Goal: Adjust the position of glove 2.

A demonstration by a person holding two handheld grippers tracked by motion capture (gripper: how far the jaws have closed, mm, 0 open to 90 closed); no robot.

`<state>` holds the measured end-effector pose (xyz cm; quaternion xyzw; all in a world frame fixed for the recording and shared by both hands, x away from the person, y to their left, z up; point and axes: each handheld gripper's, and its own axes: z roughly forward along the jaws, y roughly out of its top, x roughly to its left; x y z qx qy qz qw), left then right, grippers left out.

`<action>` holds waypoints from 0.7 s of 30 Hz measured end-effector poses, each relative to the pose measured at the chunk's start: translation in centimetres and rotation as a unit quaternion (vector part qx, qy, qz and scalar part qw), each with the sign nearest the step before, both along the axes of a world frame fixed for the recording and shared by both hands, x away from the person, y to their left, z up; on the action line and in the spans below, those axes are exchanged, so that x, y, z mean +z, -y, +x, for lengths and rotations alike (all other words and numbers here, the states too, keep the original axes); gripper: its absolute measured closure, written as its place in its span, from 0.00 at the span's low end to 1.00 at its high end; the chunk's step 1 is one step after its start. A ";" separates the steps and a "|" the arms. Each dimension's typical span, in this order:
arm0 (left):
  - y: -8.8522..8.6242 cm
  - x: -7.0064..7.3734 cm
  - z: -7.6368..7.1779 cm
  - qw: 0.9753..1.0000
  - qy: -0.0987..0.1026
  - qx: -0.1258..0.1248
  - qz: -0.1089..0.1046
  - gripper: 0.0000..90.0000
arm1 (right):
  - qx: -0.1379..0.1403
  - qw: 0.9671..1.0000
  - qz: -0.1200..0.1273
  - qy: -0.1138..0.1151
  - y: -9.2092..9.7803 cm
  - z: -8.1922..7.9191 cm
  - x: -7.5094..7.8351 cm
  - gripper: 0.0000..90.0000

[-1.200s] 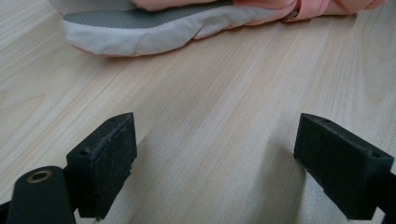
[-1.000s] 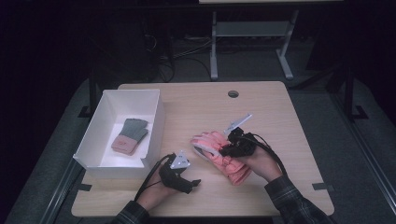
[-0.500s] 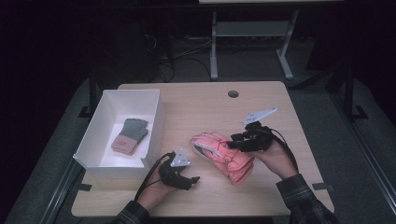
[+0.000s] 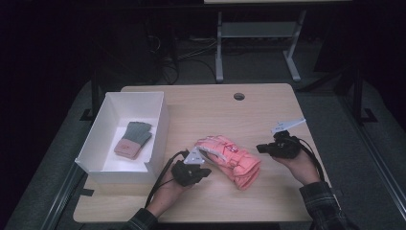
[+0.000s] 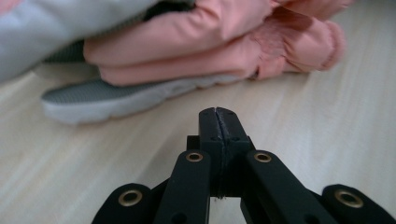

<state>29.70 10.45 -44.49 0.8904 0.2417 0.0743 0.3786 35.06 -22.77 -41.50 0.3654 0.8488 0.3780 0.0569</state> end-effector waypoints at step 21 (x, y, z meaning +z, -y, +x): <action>2.8 -1.0 2.1 1.000 -0.017 0.011 -0.005 0.98 | 0.064 0.997 -0.021 -0.043 -1.3 -2.2 -3.8 1.00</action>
